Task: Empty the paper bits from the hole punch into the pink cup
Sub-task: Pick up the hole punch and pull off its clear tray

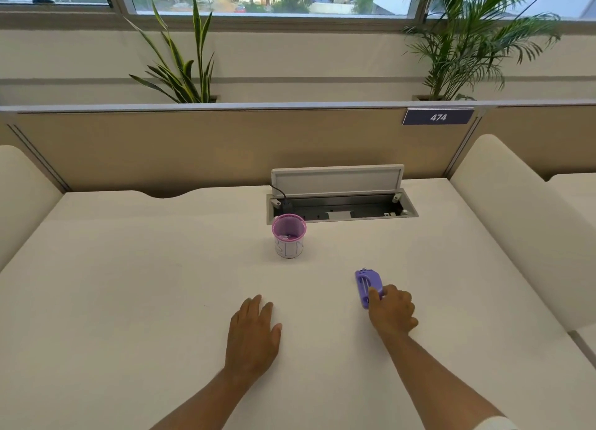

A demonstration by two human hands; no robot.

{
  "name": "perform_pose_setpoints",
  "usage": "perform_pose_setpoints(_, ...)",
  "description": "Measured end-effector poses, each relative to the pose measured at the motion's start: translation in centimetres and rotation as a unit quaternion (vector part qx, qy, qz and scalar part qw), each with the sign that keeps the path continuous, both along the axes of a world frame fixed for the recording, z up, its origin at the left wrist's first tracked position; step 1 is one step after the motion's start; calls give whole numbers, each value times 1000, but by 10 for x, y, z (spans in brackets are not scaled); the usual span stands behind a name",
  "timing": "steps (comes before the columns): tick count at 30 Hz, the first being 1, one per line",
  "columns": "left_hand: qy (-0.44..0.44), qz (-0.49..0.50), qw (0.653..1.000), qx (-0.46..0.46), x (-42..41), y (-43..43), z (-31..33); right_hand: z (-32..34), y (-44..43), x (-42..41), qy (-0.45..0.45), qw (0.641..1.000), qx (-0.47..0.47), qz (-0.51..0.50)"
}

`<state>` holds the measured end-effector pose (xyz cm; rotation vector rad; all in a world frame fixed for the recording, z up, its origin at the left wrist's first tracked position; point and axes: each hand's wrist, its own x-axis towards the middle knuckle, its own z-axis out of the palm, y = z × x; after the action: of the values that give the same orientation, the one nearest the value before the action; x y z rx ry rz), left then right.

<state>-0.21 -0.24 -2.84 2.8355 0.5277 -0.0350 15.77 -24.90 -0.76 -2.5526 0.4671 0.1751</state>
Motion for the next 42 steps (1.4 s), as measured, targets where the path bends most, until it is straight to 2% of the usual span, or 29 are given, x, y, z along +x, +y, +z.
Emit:
perform_pose_setpoints(3, -2, 7, 1000, -7, 2, 0, 0, 3, 6, 2, -20, 997, 74, -8)
perform_pose_setpoints(7, 21, 14, 999, -31, 9, -5, 10, 17, 15, -8, -49, 983, 172, 47)
perform_pose_setpoints(9, -1, 19, 996, -91, 14, -13, 18, 25, 22, -18, -75, 980, 167, 83)
perform_pose_setpoints(11, -38, 40, 974, -218, 19, -26, 34, 33, 33, -30, -100, 975, 162, 115)
perform_pose_setpoints(12, -52, 62, 952, -294, 23, -33, 45, 37, 39, -37, -114, 971, 162, 130)
perform_pose_setpoints(14, -47, 126, 887, -442, 29, -46, 67, 45, 49, -51, -144, 963, 159, 162)
perform_pose_setpoints(16, -30, 177, 796, -578, 34, -56, 83, 51, 57, -63, -176, 951, 147, 208)
perform_pose_setpoints(18, -43, 196, 686, -700, 35, -61, 92, 57, 63, -76, -197, 936, 140, 254)
perform_pose_setpoints(20, -65, 206, 609, -763, 33, -63, 100, 63, 66, -87, -216, 923, 130, 292)
perform_pose_setpoints(24, -82, 255, 530, -805, 27, -63, 100, 70, 67, -103, -201, 902, 145, 353)
perform_pose_setpoints(28, -88, 291, 489, -818, 19, -53, 89, 71, 61, -109, -171, 896, 166, 376)
perform_pose_setpoints(33, -88, 328, 442, -830, 14, -47, 91, 70, 52, -112, -274, 834, 69, 475)
perform_pose_setpoints(38, -82, 356, 436, -822, 12, -46, 92, 74, 55, -123, -346, 787, -13, 510)
perform_pose_setpoints(42, -66, 330, 427, -839, 9, -46, 102, 78, 57, -129, -401, 754, -36, 518)
